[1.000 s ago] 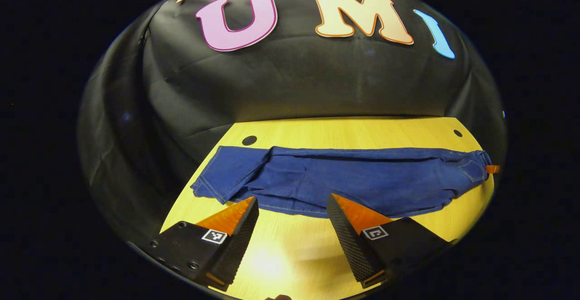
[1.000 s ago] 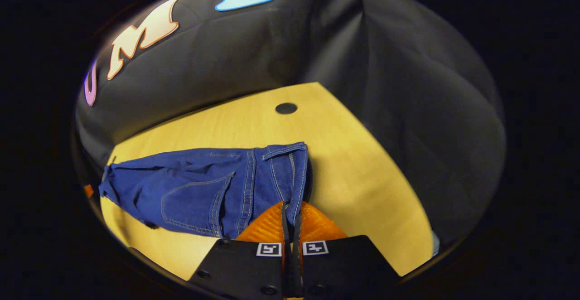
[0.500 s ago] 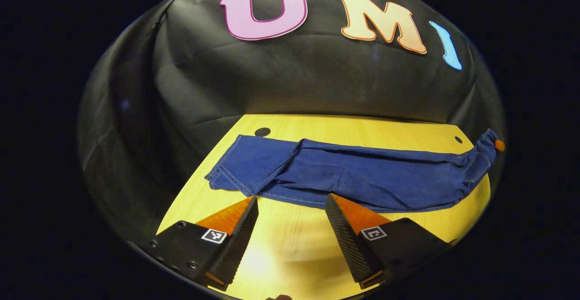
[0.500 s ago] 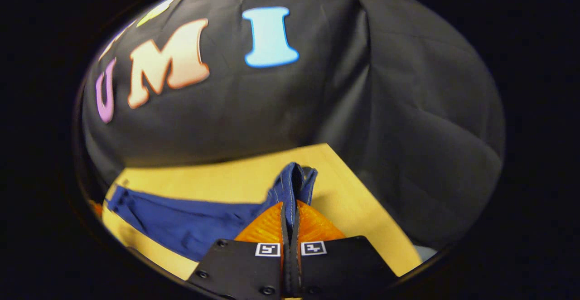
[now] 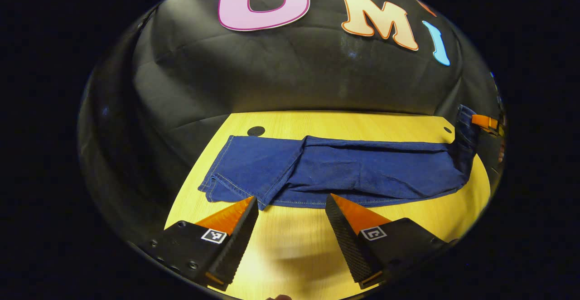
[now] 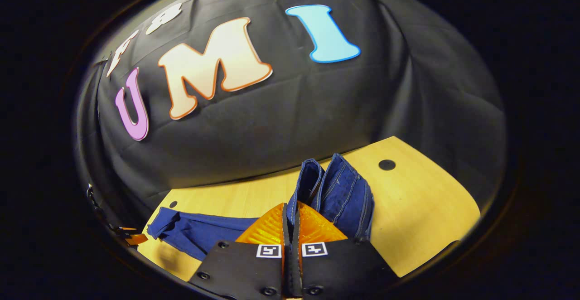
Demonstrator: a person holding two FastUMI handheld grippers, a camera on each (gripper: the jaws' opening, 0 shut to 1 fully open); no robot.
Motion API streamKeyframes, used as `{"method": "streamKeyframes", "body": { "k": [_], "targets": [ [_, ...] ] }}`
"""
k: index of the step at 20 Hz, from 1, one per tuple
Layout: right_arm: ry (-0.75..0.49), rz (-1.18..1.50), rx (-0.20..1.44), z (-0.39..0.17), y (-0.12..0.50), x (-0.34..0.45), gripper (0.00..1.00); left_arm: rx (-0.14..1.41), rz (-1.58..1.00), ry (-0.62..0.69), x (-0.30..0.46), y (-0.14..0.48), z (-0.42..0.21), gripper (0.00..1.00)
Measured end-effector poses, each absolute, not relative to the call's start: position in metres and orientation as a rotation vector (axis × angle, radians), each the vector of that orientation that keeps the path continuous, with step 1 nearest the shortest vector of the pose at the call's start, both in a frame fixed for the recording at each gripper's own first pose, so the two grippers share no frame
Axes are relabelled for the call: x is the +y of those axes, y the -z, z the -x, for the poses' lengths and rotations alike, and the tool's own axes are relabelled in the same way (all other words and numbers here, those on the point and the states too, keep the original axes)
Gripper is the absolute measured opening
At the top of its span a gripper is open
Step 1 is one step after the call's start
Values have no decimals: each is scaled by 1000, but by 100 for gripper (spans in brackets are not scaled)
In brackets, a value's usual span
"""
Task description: Grasp the waist and the cuffs of the jeans and fold them to make the two legs overlap; first hold the waist and fold one-third of the jeans toward the cuffs, then hold the cuffs and fold the remaining one-third in the same direction to finish folding.
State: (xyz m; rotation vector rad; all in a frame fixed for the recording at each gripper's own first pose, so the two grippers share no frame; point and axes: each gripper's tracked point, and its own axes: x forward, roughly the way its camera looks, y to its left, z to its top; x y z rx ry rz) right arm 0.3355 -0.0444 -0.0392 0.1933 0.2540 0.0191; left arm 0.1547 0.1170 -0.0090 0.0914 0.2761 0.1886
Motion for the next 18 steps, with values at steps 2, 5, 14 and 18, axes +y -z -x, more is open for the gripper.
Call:
{"method": "streamKeyframes", "body": {
  "k": [2, 5, 14, 18],
  "targets": [
    [-71, -201, 277, -337, 52, -20, 2, 278, -91, -178, 121, 10, -158, 91],
    [-163, -200, 342, -339, 86, 18, 2, 276, -78, -173, 127, 13, -165, 91],
    [-232, 7, 587, -335, 210, 60, 0, 259, -102, -194, 165, 15, -187, 91],
    [-232, -23, 603, -331, 210, 62, 3, 262, -159, -214, 204, 15, -197, 91]
  ]
}}
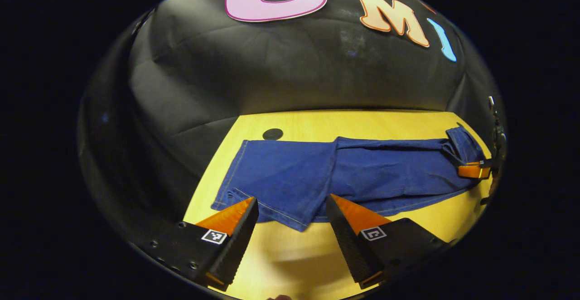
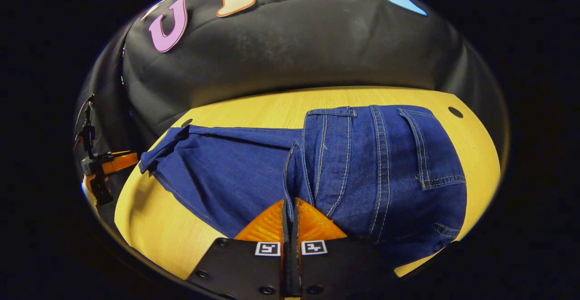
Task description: Grasp the waist and the cuffs of the jeans and fold them to make the two legs overlap; first hold the waist and fold one-third of the jeans toward the cuffs, then hold the cuffs and fold the remaining one-third in the same direction to finish folding.
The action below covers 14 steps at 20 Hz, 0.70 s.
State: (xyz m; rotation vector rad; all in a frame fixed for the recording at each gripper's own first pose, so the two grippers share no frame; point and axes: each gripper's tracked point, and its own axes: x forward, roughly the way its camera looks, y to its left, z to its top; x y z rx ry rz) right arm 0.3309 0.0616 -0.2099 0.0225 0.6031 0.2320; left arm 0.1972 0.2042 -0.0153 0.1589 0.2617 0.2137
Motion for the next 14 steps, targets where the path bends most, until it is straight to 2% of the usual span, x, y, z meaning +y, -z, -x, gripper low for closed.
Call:
{"method": "streamKeyframes", "body": {
  "k": [2, 3, 4, 7, 9, 10, 11, 12, 13, 14],
  "targets": [
    [-233, -48, 611, -332, 210, 61, 4, 257, -185, -217, 228, 17, -204, 91],
    [-237, -62, 614, -329, 208, 62, 18, 263, -185, -219, 241, 18, -207, 90],
    [-261, -90, 620, -327, 206, 70, 16, 271, -179, -228, 255, 22, -209, 90],
    [-283, -132, 603, -318, 195, 92, 80, 276, -131, -237, 289, 30, -220, 91],
    [-253, -110, 598, -311, 189, 90, 88, 275, -99, -220, 302, 33, -221, 91],
    [-242, -104, 593, -304, 185, 89, 87, 283, -87, -207, 305, 38, -222, 91],
    [-232, -95, 592, -296, 180, 87, 94, 295, -80, -197, 308, 44, -224, 92],
    [-223, -83, 596, -290, 177, 86, 87, 303, -74, -192, 306, 47, -226, 92],
    [-217, -70, 599, -283, 175, 84, 95, 279, -65, -187, 305, 44, -228, 93],
    [-209, -57, 603, -276, 171, 81, 95, 282, -61, -186, 305, 46, -230, 94]
  ]
}}
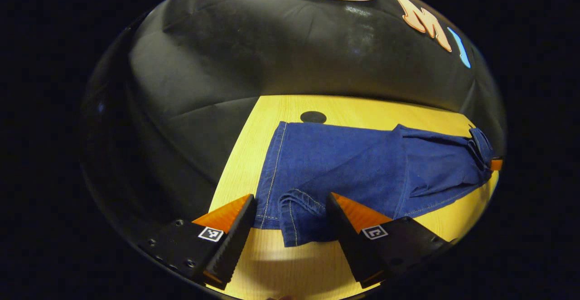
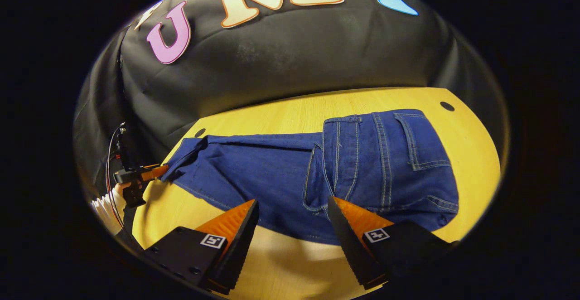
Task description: Grasp the waist and the cuffs of the jeans and fold them to make the two legs overlap; first hold the waist and fold one-third of the jeans toward the cuffs, then hold the cuffs and fold the remaining one-third in the same direction to finish folding.
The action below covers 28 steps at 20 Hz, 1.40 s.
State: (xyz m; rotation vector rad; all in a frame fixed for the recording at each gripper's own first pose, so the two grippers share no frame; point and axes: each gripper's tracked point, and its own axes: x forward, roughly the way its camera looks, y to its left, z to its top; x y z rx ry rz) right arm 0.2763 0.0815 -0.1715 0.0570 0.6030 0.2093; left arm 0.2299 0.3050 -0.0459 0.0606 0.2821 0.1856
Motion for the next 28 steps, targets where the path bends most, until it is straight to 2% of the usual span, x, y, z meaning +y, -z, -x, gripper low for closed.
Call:
{"method": "streamKeyframes", "body": {
  "k": [5, 8, 11, 13, 14, 15, 17, 21, 28],
  "targets": [
    [-184, -64, 621, -247, 162, 76, 95, 254, 8, -175, 301, 49, -232, 97],
    [-179, -74, 632, -238, 160, 79, 95, 256, 31, -167, 294, 50, -233, 93],
    [-179, -89, 625, -231, 155, 81, 95, 260, 54, -141, 279, 49, -238, 65],
    [-175, -99, 613, -228, 151, 81, 95, 253, 76, -130, 273, 47, -239, 33],
    [-171, -103, 610, -227, 149, 80, 95, 248, 92, -137, 271, 47, -240, 23],
    [-167, -105, 610, -224, 148, 79, 95, 240, 109, -151, 271, 47, -241, 14],
    [-159, -98, 607, -219, 145, 74, 95, 227, 139, -172, 272, 43, -241, 5],
    [-138, -83, 608, -208, 141, 63, 95, 198, 206, -118, 254, 30, -238, 0],
    [-143, -108, 595, -195, 128, 52, 95, 132, 323, 96, 135, -28, -230, 0]
  ]
}}
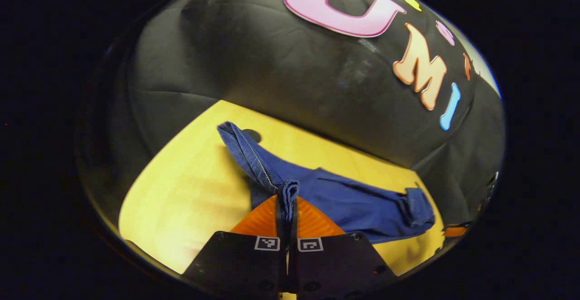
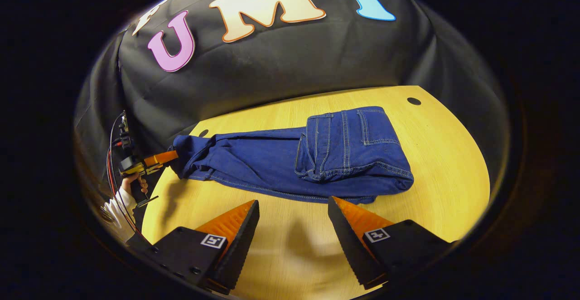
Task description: Grasp the waist and the cuffs of the jeans and fold them to make the two legs overlap; first hold the waist and fold one-third of the jeans toward the cuffs, then hold the cuffs and fold the remaining one-third in the same direction to finish folding.
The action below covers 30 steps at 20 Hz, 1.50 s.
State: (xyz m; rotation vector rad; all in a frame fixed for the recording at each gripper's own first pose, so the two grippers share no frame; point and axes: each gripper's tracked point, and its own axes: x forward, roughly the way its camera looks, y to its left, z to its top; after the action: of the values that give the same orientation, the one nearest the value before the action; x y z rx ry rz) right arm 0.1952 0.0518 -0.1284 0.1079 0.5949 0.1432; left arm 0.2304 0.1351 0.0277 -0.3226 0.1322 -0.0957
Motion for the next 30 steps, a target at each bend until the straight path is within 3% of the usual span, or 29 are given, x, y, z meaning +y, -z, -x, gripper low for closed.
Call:
{"method": "streamKeyframes", "body": {
  "k": [17, 23, 27, 28, 29, 30],
  "targets": [
    [-204, -160, 590, -186, 108, -134, 95, 104, 309, 401, -244, -102, -284, 0],
    [-223, -198, 587, -185, 105, -163, 94, 192, 251, 478, -353, -62, -289, 3],
    [-226, -192, 593, -181, 108, -173, 94, 270, 47, 376, -368, 7, -291, 0],
    [-230, -198, 594, -182, 106, -174, 94, 283, 2, 357, -371, 19, -291, 2],
    [-232, -202, 594, -181, 106, -173, 95, 296, -34, 341, -375, 29, -290, 10],
    [-232, -201, 593, -183, 105, -172, 94, 299, -59, 327, -376, 33, -288, 9]
  ]
}}
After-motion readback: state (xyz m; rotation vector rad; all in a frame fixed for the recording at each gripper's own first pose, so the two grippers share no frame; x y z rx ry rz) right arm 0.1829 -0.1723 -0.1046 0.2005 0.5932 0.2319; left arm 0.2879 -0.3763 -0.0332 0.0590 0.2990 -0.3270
